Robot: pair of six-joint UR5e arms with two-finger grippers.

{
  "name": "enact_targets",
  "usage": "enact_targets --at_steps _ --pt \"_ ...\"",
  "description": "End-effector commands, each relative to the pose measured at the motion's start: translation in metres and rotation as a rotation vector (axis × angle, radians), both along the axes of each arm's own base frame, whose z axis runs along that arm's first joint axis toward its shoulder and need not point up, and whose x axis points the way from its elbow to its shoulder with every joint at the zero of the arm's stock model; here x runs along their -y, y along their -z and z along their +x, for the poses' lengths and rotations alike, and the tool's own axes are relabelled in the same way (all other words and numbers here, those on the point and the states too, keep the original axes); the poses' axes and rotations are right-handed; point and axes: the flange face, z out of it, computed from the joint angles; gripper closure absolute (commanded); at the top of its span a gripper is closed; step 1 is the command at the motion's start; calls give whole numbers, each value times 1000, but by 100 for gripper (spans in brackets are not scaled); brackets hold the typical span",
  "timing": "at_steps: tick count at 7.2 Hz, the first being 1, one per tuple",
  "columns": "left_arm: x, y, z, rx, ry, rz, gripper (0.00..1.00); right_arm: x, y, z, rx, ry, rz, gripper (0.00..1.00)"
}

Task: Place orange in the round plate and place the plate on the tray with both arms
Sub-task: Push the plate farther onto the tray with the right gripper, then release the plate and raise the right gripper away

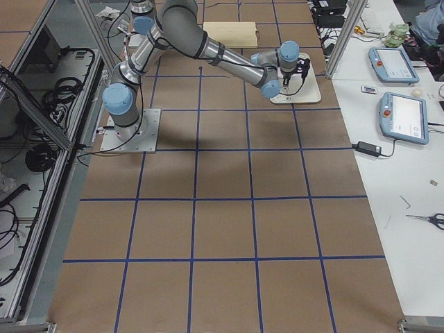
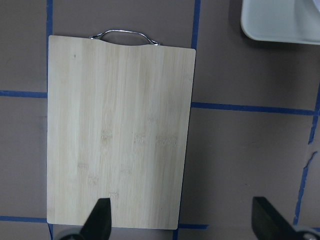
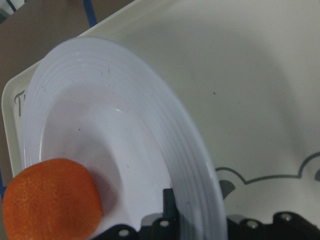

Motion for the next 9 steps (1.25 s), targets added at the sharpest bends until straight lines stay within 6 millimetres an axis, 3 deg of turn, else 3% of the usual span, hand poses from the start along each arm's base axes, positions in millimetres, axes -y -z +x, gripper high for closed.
enact_targets --at_steps 1,2,3,5,6,7,8,9 --pt "0 0 0 0 1 0 0 1 2 -5 7 50 29 61" --pt "0 0 0 0 0 1 0 1 -5 -6 -4 61 21 38" --pt "0 0 0 0 0 0 0 6 -9 -17 -100 87 -6 0" --pt "0 0 0 0 1 1 0 -7 -60 -23 -133 56 -10 0" --pt "0 0 0 2 1 1 0 -17 -86 -34 -248 -19 17 0" --pt "0 0 0 0 0 0 0 -38 -114 -36 -319 -68 32 0" --pt "0 0 0 0 1 0 0 -71 -160 -35 -335 -118 70 0" --pt "0 0 0 0 1 1 0 -99 -219 -40 -389 -138 41 0"
